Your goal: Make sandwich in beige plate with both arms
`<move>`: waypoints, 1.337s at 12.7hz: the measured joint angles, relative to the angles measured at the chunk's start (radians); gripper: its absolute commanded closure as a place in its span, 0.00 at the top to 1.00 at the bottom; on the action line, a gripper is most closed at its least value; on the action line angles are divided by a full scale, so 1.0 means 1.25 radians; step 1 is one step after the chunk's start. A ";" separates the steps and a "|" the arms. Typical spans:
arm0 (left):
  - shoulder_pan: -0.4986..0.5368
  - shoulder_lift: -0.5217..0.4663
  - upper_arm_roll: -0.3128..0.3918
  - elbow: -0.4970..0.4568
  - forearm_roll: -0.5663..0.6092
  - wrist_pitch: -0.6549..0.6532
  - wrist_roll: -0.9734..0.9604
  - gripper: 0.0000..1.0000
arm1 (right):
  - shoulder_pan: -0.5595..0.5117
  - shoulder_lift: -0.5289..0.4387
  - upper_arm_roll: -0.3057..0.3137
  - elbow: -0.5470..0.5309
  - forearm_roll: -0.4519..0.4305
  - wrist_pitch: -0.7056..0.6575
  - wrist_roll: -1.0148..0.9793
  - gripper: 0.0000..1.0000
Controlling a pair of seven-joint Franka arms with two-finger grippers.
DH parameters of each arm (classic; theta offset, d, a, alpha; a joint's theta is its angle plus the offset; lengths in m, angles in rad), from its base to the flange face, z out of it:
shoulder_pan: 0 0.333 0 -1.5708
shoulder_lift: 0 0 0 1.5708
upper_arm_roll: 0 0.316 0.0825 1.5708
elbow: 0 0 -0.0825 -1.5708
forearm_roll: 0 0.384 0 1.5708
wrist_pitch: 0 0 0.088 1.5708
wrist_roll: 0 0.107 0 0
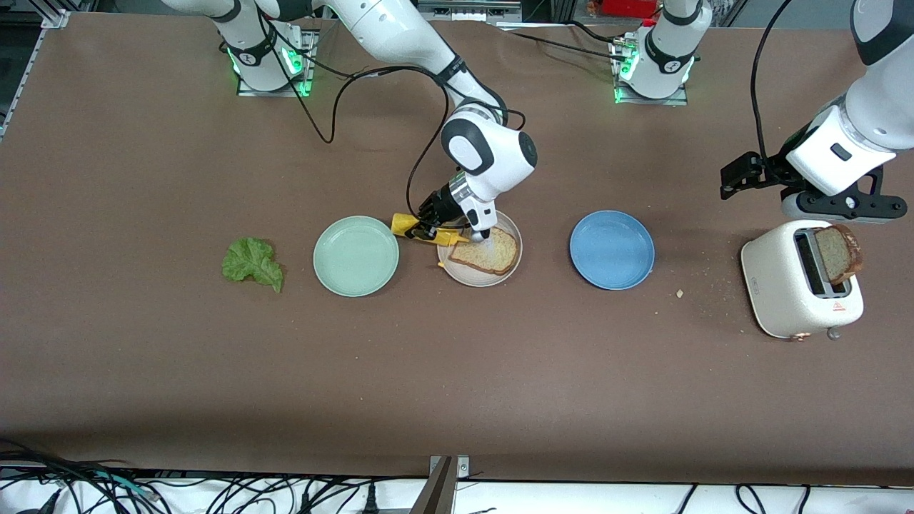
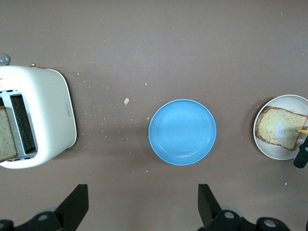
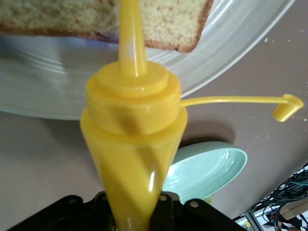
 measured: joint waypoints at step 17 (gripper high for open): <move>-0.001 0.000 0.000 0.000 0.000 0.000 0.000 1.00 | -0.560 -0.355 0.219 -0.200 0.399 0.159 -0.530 0.00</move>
